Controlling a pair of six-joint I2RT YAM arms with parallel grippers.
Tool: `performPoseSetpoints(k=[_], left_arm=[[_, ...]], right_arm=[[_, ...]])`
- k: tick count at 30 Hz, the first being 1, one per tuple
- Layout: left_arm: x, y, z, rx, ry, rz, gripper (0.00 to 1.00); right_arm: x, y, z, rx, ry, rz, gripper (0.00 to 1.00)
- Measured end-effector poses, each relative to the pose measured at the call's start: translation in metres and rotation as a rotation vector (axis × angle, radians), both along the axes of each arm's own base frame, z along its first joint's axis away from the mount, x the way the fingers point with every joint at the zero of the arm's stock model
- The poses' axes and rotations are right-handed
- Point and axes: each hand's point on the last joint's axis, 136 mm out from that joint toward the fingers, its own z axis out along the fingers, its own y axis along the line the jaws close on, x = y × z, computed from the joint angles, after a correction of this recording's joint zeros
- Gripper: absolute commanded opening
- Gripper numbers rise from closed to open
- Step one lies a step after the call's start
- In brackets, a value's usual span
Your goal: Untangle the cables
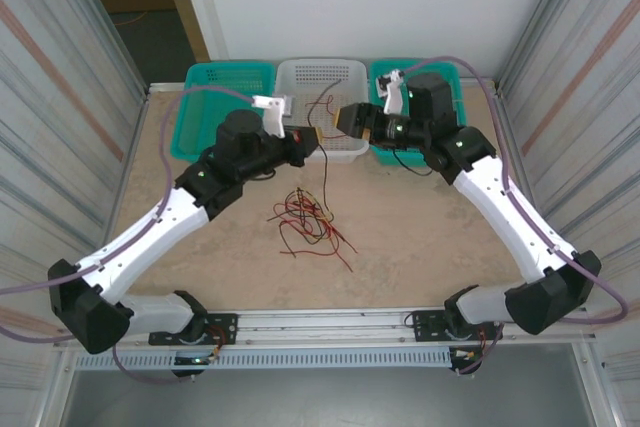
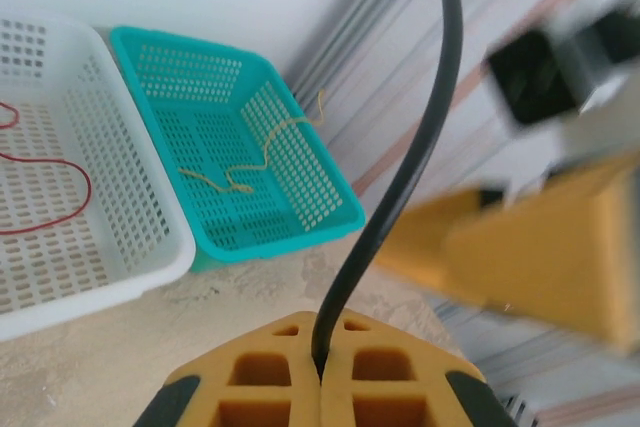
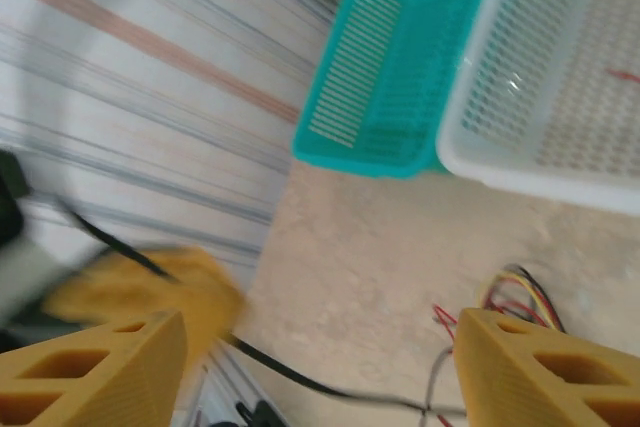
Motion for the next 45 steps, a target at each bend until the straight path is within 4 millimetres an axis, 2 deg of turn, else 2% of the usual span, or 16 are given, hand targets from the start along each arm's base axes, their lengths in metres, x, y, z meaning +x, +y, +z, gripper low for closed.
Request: performPoseSetpoints(k=[4,7,9,16,20,23,25,28,32,37,41,45], left_arm=[[-0.004,0.008,0.026,-0.075,0.008,0.015,0.00],[-0.010,0.011,0.035,-0.125,0.029,0.014,0.00],[-0.013,0.012,0.039,-0.152,0.045,0.017,0.00],[-0.015,0.015,0.048,-0.191,0.077,0.029,0.00],[-0.010,0.026,0.072,-0.217,0.047,0.056,0.00],[-0.002,0.044,0.085,-0.231,0.023,0.102,0.00],[0.005,0.058,0.089,-0.229,0.022,0.141,0.00],[0.017,0.085,0.097,-0.224,0.015,0.216,0.00],[0.033,0.115,0.122,-0.235,-0.023,0.295,0.00],[0.050,0.135,0.148,-0.235,-0.083,0.349,0.00],[0.073,0.152,0.145,-0.195,-0.103,0.402,0.00],[0.111,0.173,0.118,-0.141,-0.074,0.470,0.00]], right_arm=[[-0.028,0.007,-0.061,-0.082,0.096,0.053,0.79],[-0.050,0.016,-0.106,-0.140,0.175,0.103,0.78],[-0.056,0.020,-0.131,-0.170,0.233,0.116,0.74],[-0.048,0.045,-0.208,-0.283,0.386,0.142,0.52],[-0.046,0.043,-0.243,-0.340,0.469,0.120,0.42],[-0.044,0.037,-0.264,-0.368,0.530,0.100,0.40],[-0.044,0.032,-0.271,-0.385,0.558,0.090,0.40],[-0.045,0.025,-0.272,-0.401,0.575,0.079,0.42],[-0.040,0.014,-0.272,-0.403,0.598,0.049,0.42],[-0.034,0.000,-0.274,-0.405,0.627,0.012,0.45],[-0.036,0.002,-0.271,-0.407,0.631,0.020,0.46],[-0.033,0.011,-0.258,-0.408,0.601,0.039,0.48]])
